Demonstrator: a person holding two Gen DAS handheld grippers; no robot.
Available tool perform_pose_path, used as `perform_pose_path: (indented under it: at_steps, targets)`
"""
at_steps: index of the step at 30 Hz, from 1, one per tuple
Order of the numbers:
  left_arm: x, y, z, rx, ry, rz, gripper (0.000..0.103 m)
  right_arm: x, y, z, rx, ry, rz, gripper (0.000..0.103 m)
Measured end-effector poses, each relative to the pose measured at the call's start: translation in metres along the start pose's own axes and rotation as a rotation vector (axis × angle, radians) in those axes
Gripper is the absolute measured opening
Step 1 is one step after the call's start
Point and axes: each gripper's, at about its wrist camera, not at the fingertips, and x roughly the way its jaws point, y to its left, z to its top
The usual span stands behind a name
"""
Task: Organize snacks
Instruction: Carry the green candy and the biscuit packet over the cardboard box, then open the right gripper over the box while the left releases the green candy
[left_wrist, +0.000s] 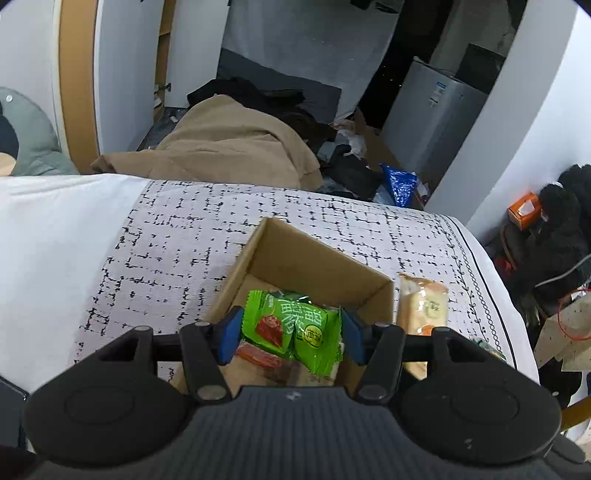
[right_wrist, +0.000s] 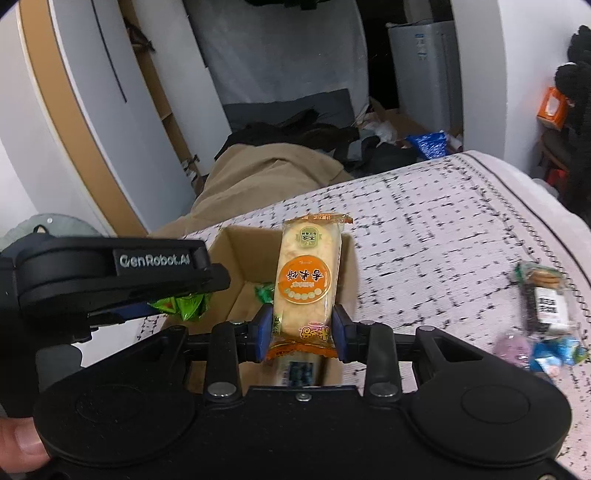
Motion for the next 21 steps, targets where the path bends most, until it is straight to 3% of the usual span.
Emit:
perform_pose_path:
  at_steps: [7, 10, 12, 16, 21]
  targets:
    - [0.01, 0.011, 0.002, -0.023, 0.021, 0.025, 0.056, 0.018, 0.009, -0.007, 0.012, 0.05, 0.03, 0.033]
    - [0.013, 0.011, 0.001, -0.023, 0.034, 0.04, 0.056, 0.02, 0.012, -0.009, -0.008, 0.075, 0.04, 0.039]
    - [0.014, 0.009, 0.0, -0.013, 0.039, 0.051, 0.057, 0.018, 0.011, -0.01, -0.007, 0.073, 0.025, 0.05]
    - [0.016, 0.006, -0.002, -0.003, 0.053, 0.07, 0.059, 0.011, 0.002, -0.01, 0.023, 0.069, 0.02, 0.052]
    - [0.015, 0.002, -0.004, 0.004, 0.059, 0.09, 0.071, 0.0, -0.012, -0.015, 0.039, 0.063, -0.005, 0.055]
